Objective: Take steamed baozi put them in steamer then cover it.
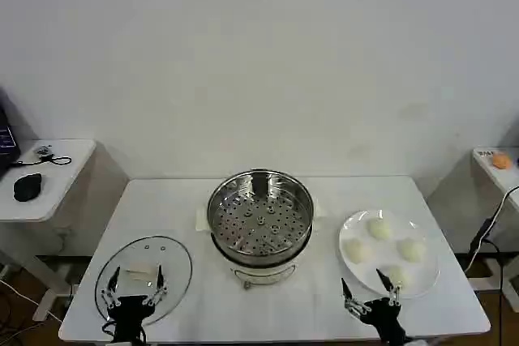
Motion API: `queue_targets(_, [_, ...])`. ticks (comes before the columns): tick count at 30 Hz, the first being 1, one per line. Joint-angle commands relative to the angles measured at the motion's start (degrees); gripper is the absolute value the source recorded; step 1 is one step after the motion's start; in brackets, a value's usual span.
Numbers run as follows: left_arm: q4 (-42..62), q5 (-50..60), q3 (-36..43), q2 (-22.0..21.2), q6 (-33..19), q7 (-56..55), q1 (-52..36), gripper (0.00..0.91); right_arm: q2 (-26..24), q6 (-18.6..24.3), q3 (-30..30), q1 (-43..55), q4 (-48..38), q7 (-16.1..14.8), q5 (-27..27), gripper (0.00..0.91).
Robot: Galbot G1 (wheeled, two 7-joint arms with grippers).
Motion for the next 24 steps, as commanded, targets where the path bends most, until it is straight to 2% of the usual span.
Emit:
queue_targets(1, [-2.3, 4.3, -2.9, 0.5, 7.3, 5.7, -1.8, 0.907, -8.6, -4.7, 3.3, 5.3, -0.2, -1.0, -5.1, 0.907])
queue_targets(4, [0.2, 4.6, -3.9, 0.8, 1.2, 6.6, -3.1, 0.907, -13.0, -8.2, 4.6, 8.8, -1.7, -4.1, -6.7, 0.907])
queue_targets(5, [0.5, 5.4, -4.0, 0.8, 0.5, 7.0, -3.2, 0.907, -16.3, -10.0, 5.5, 10.7, -2.9, -6.6, -7.2, 0.907])
queue_targets(9, [1.1, 7.5, -4.9, 0.4, -1.8, 9.2, -3.2, 0.907, -24.1, -11.8, 7.3, 15.4, -7.4, -13.5, -9.8, 0.907])
queue_targets(10, [1.2, 7.4, -4.9, 0.4, -1.7, 9.1, -3.2, 0.907, -27.5, -10.6, 7.2, 17.7, -9.8, -16.8, -11.5, 0.907])
queue_targets(11, [1.5, 7.4, -5.0, 0.2, -1.7, 9.2, -3.2, 0.907, -29.2, -9.7, 7.0, 18.5, -11.1, -17.7, -12.4, 0.907])
queue_targets(12, [2.0, 7.7, -5.4, 0.0, -1.8, 9.4, -3.3, 0.907, -31.8, -9.1, 6.0, 20.6, -12.7, -21.6, -14.0, 0.907])
queue_targets(14, [2.9, 7.4, -5.4, -0.1, -1.9, 8.8, -3.6, 0.907, -36.3, -8.2, 4.5, 24.0, -16.5, -24.4, -15.6, 0.907])
queue_targets(15, [3.5, 7.3, -5.6, -0.1, -1.8, 8.8, -3.9, 0.907, -38.4, -6.5, 3.4, 26.6, -18.4, -27.1, -17.7, 0.907])
queue_targets(19, [4.0, 7.2, -6.0, -0.2, -1.7, 8.7, -4.1, 0.907, -43.5, -3.9, -0.6, 32.6, -21.9, -34.8, -24.0, 0.907])
queue_targets(20, [3.9, 7.2, -6.0, -0.2, -1.7, 8.8, -4.1, 0.907, -43.9, -3.5, -2.0, 33.5, -23.0, -35.8, -24.7, 0.907])
queue_targets(23, [3.2, 7.3, -6.7, -0.3, -1.6, 8.9, -3.6, 0.907, -46.7, -0.4, -10.8, 43.5, -27.2, -41.6, -26.1, 0.907])
queue_targets(24, [3.0, 7.3, -6.9, -0.3, -1.5, 8.8, -3.4, 0.907, -47.3, 1.8, -17.2, 49.8, -30.1, -44.6, -25.9, 0.907])
